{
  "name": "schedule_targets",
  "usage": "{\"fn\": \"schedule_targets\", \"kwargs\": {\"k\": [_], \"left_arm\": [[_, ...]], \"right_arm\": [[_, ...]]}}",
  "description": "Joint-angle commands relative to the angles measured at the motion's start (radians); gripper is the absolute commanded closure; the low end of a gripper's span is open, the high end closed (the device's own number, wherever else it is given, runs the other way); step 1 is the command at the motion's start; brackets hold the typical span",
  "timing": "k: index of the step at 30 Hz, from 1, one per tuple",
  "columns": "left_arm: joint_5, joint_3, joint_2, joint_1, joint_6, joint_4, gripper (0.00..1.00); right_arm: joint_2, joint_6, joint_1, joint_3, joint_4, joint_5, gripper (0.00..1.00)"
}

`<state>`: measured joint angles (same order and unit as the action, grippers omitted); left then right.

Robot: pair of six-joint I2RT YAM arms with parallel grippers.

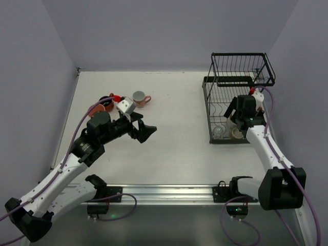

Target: Unload the cups from the dish rack

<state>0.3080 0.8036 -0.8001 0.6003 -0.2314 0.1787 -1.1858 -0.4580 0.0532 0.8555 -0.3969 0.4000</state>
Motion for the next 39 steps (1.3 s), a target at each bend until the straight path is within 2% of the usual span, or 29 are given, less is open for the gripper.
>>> {"fn": "schedule_targets", "kwargs": {"k": [1, 9, 17, 20, 21, 22, 23, 26, 29, 33, 36, 39], "left_arm": [[0.009, -0.009, -0.011, 0.01, 0.027, -0.044, 0.0], [0.006, -0.004, -0.054, 0.01, 0.033, -0.044, 0.0], [0.02, 0.005, -0.102, 0.01, 0.03, -0.042, 0.0], [0.019, 0.008, -0.109, 0.009, 0.027, -0.042, 0.0], [0.019, 0.006, -0.111, 0.009, 0.027, -0.042, 0.0], [0.019, 0.008, -0.113, 0.009, 0.026, -0.041, 0.0], [0.02, 0.008, -0.116, 0.009, 0.023, -0.041, 0.0], [0.025, 0.02, -0.122, 0.009, 0.011, -0.044, 0.0], [0.039, 0.04, -0.132, 0.009, -0.014, -0.048, 0.0], [0.08, 0.06, -0.157, 0.01, -0.086, -0.088, 0.0], [0.137, 0.054, -0.194, 0.01, -0.181, -0.16, 0.0], [0.212, 0.025, -0.237, 0.012, -0.299, -0.35, 0.0]], "right_arm": [[-0.055, 0.025, -0.012, 0.06, 0.013, -0.004, 0.01], [-0.204, 0.056, -0.024, 0.123, 0.064, -0.046, 0.01], [-0.251, 0.09, -0.038, 0.143, 0.093, -0.01, 0.12], [-0.258, 0.09, -0.039, 0.136, 0.107, -0.021, 0.23], [-0.256, 0.091, -0.041, 0.132, 0.109, -0.023, 0.31], [-0.249, 0.091, -0.041, 0.131, 0.109, -0.021, 0.45], [-0.239, 0.091, -0.041, 0.131, 0.109, -0.021, 0.48], [-0.163, 0.09, -0.039, 0.123, 0.115, -0.004, 0.53], [-0.069, 0.091, -0.03, 0.106, 0.145, -0.019, 0.53], [0.139, 0.084, 0.028, 0.071, 0.179, -0.084, 0.54], [0.26, 0.016, 0.072, 0.019, 0.21, -0.257, 0.54], [0.339, -0.092, 0.131, -0.07, 0.309, -0.485, 0.55]]}}
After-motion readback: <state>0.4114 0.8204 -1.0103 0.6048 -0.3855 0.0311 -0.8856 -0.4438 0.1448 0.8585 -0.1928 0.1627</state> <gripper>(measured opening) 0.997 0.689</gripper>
